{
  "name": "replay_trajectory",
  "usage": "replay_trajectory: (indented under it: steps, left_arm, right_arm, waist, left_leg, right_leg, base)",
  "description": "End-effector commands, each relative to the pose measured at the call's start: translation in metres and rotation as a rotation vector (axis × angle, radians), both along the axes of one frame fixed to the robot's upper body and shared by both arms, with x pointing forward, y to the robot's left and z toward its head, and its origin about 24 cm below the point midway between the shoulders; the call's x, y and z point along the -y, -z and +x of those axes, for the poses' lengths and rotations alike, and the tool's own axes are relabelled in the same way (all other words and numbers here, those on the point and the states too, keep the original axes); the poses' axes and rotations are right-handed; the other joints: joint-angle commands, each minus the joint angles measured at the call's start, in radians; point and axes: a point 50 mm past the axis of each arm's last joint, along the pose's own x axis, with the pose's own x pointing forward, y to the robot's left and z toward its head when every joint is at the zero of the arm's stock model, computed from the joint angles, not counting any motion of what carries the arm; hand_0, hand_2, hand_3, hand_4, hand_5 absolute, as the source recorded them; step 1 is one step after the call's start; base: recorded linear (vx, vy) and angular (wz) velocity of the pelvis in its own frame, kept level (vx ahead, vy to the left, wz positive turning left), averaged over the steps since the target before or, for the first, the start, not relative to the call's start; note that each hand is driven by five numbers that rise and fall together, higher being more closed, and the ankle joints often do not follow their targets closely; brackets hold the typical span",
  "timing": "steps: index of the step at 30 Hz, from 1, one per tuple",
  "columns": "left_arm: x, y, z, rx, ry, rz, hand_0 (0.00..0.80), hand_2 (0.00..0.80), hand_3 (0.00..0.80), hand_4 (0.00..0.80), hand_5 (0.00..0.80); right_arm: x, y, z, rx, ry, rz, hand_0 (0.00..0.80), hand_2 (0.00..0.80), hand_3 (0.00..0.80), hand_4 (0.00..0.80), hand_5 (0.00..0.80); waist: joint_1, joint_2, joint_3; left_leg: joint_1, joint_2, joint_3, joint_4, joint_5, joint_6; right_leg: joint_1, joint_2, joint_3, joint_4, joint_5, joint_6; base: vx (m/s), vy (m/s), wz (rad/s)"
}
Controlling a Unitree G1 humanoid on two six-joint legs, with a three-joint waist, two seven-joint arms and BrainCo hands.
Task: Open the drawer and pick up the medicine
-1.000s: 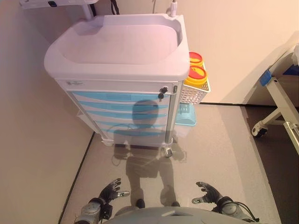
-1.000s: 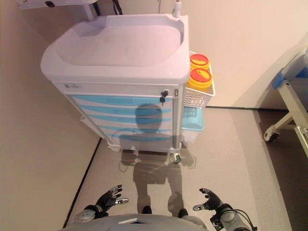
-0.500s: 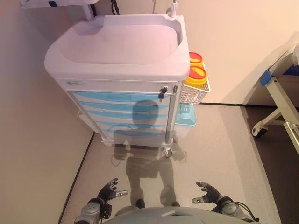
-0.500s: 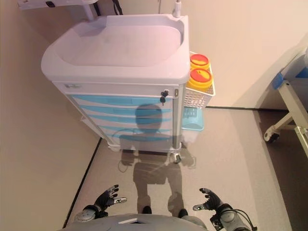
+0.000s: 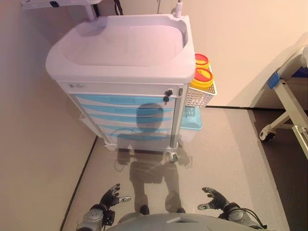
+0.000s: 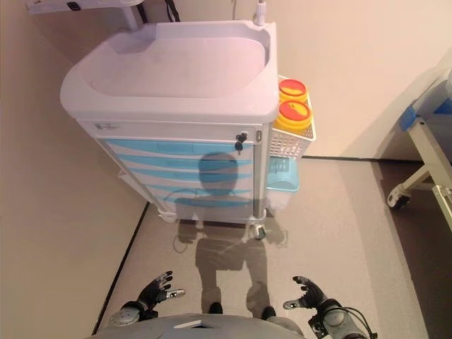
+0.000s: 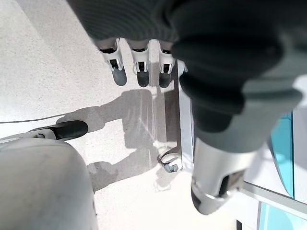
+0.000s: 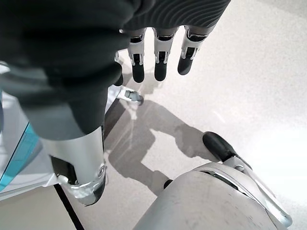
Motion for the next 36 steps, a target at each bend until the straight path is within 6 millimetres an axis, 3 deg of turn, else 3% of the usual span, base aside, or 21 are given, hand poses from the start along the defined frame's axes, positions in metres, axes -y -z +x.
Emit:
replay_trajectory:
  steps: [1,7,11,18,27,29,36]
  left_arm:
    - [-0.015,-0.008,0.018,0.059,-0.103,0.008,0.0,0.0,0.0,0.0,0.0]
    - [-0.02,-0.026,0.053,0.239,-0.193,-0.071,0.0,0.0,0.0,0.0,0.0]
    - [-0.034,-0.046,0.077,0.427,-0.328,-0.152,0.0,0.0,0.0,0.0,0.0]
    - [-0.042,-0.075,0.107,0.688,-0.506,-0.305,0.0,0.0,0.0,0.0,0.0]
    - [-0.048,-0.124,0.152,0.938,-0.534,-0.486,0.0,0.0,0.0,0.0,0.0]
    - [-0.046,-0.138,0.165,0.982,-0.525,-0.574,0.0,0.0,0.0,0.0,0.0]
    - [-0.054,-0.203,0.209,1.15,-0.505,-1.017,0.0,0.0,0.0,0.0,0.0]
  right_arm:
    - [-0.002,-0.008,0.026,0.076,0.005,0.008,0.0,0.0,0.0,0.0,0.0]
    - [0.003,-0.03,0.065,0.243,0.031,0.004,0.0,0.0,0.0,0.0,0.0]
    - [0.005,-0.045,0.088,0.362,0.068,0.007,0.0,0.0,0.0,0.0,0.0]
    - [0.001,-0.052,0.099,0.442,0.09,-0.008,0.0,0.0,0.0,0.0,0.0]
    - [-0.002,-0.052,0.101,0.405,0.005,-0.027,0.0,0.0,0.0,0.0,0.0]
    - [-0.004,-0.053,0.101,0.404,-0.004,-0.02,0.0,0.0,0.0,0.0,0.0]
    - [-0.002,-0.055,0.1,0.414,0.024,0.006,0.0,0.0,0.0,0.0,0.0]
  waist:
    - [-0.008,-0.024,0.045]
    - [-0.012,-0.018,0.169]
    - [-0.007,-0.046,0.248]
    - [-0.017,-0.073,0.309]
    - [-0.049,-0.128,0.345]
    - [-0.057,-0.136,0.349]
    - [-0.089,-0.164,0.36]
  left_leg:
    - [-0.056,-0.06,-0.01,0.074,-0.121,0.064]
    - [-0.211,-0.077,0.002,0.213,-0.137,0.091]
    - [-0.389,-0.084,0.039,0.397,-0.18,0.124]
    - [-0.545,-0.079,0.057,0.523,-0.216,0.143]
    - [-0.61,-0.048,0.089,0.56,-0.232,0.137]
    - [-0.606,-0.038,0.089,0.571,-0.264,0.131]
    - [-0.626,-0.033,0.1,0.591,-0.277,0.131]
  right_leg:
    - [-0.09,-0.066,-0.01,0.158,-0.083,0.06]
    - [-0.256,-0.088,0.008,0.291,-0.098,0.043]
    - [-0.429,-0.092,0.03,0.427,-0.106,0.025]
    - [-0.599,-0.062,0.064,0.539,-0.103,0.021]
    - [-0.659,-0.022,0.102,0.524,-0.059,0.032]
    - [-0.654,-0.009,0.115,0.53,-0.079,0.041]
    - [-0.659,0.013,0.138,0.507,-0.062,0.039]
  base:
    - [-0.067,0.048,-0.03]
    - [-0.183,0.078,-0.06]
    - [-0.181,0.033,-0.1]
    - [-0.048,0.067,-0.15]
    - [0.016,0.035,-0.2]
    - [0.123,0.018,-0.17]
    - [0.067,0.001,-0.23]
